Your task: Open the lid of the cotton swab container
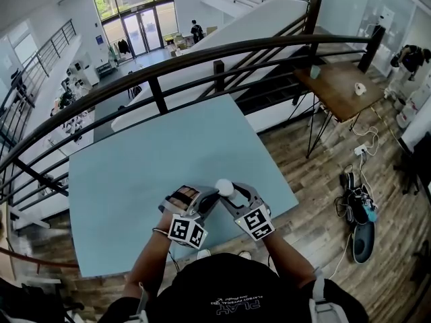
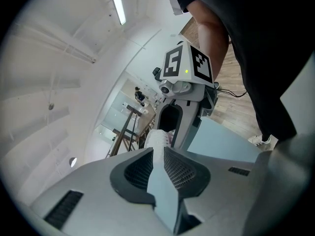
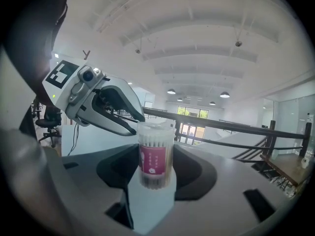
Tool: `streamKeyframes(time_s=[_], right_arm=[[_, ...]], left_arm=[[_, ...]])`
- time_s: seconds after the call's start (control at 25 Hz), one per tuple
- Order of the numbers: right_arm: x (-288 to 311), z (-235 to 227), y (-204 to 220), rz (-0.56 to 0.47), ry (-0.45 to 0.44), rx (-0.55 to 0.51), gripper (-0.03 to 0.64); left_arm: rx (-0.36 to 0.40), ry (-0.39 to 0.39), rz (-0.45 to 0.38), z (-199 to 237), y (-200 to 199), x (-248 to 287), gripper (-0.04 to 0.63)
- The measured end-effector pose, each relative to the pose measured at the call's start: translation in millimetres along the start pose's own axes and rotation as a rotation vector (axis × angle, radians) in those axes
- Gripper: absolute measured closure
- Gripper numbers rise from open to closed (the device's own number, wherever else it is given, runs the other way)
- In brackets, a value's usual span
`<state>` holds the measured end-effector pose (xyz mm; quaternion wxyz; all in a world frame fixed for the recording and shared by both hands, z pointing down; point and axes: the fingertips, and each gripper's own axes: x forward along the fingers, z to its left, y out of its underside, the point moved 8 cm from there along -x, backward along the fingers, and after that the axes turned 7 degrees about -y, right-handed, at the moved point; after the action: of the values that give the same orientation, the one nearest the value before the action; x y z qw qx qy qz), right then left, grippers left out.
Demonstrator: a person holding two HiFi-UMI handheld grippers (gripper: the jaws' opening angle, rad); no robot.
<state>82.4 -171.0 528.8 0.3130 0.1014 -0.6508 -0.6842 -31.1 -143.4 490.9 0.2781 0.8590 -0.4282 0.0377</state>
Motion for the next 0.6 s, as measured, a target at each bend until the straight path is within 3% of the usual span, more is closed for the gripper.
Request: streamKeyframes(time_s=[0.56,0.6], right_arm=[[-8.2,1.7,-0.9,-0.019,-0.002,0.030,0.394],[-8.5,1.9,-0.7,-0.021,-0.004,0.031,0.394]], left_arm=[[-0.024,-0.099,-0.004,7.3,-7.7,-8.9,0.524],[-0.024,-0.115,-0.005,8.5,-7.9,-9.2,0.580]])
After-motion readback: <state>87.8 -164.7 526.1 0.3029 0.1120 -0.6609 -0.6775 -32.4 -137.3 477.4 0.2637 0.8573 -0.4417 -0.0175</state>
